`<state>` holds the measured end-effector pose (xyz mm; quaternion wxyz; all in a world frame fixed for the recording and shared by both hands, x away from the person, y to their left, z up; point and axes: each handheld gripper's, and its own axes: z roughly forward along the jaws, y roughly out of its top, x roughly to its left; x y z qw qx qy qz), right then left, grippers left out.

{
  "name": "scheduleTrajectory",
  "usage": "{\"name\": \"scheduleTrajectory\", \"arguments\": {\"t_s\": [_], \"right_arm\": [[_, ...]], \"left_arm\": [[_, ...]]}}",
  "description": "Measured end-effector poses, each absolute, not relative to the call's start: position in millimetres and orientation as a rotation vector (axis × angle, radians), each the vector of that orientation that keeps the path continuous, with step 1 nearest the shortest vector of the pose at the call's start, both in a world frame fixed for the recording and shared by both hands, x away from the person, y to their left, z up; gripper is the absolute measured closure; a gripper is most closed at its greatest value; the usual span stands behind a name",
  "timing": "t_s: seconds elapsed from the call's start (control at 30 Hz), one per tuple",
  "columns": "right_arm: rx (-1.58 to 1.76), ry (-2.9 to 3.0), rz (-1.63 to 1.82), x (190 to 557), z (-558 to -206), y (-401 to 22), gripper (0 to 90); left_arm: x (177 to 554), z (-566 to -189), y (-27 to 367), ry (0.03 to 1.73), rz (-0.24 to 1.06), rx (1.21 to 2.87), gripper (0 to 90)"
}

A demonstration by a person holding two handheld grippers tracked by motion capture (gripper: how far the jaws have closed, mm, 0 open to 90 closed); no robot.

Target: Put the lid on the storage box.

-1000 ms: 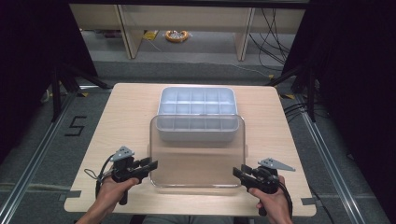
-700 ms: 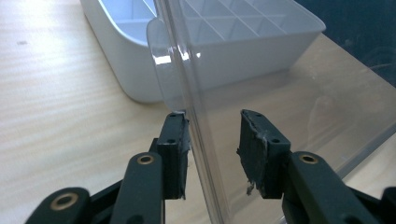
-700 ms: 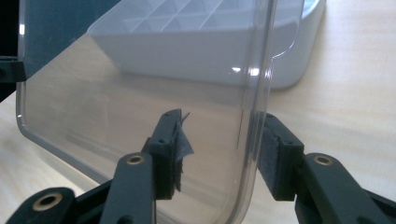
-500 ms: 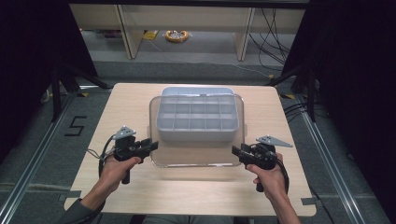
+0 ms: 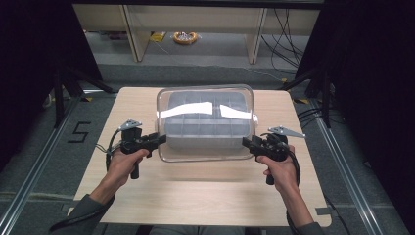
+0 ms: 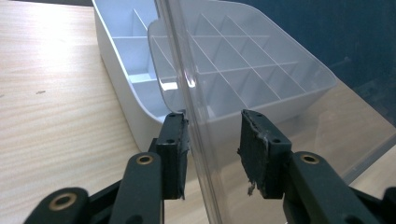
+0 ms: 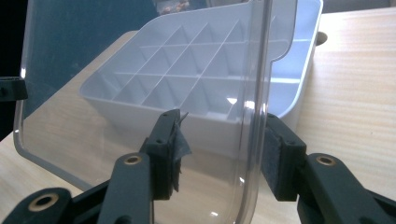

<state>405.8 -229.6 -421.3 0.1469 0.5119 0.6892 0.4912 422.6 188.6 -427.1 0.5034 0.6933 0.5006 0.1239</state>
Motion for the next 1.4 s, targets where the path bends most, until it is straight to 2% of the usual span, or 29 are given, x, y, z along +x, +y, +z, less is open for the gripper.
{"name": "scheduleTrajectory", "arguments": {"t_s": [0.57,0.83,1.4], "right_arm": [[1.535,1.926,1.363,454.4,-404.2,-222.8,53.5],[1.598,1.909,1.366,465.9,-402.0,-219.1,53.6],[1.64,1.902,1.343,485.6,-420.0,-217.8,51.4]], "left_arm": [[480.0,-396.7,176.7,1.251,0.394,1.653,61.8],[496.8,-401.4,174.6,1.29,0.374,1.627,61.2],[513.2,-421.1,173.4,1.363,0.328,1.636,58.6]]}}
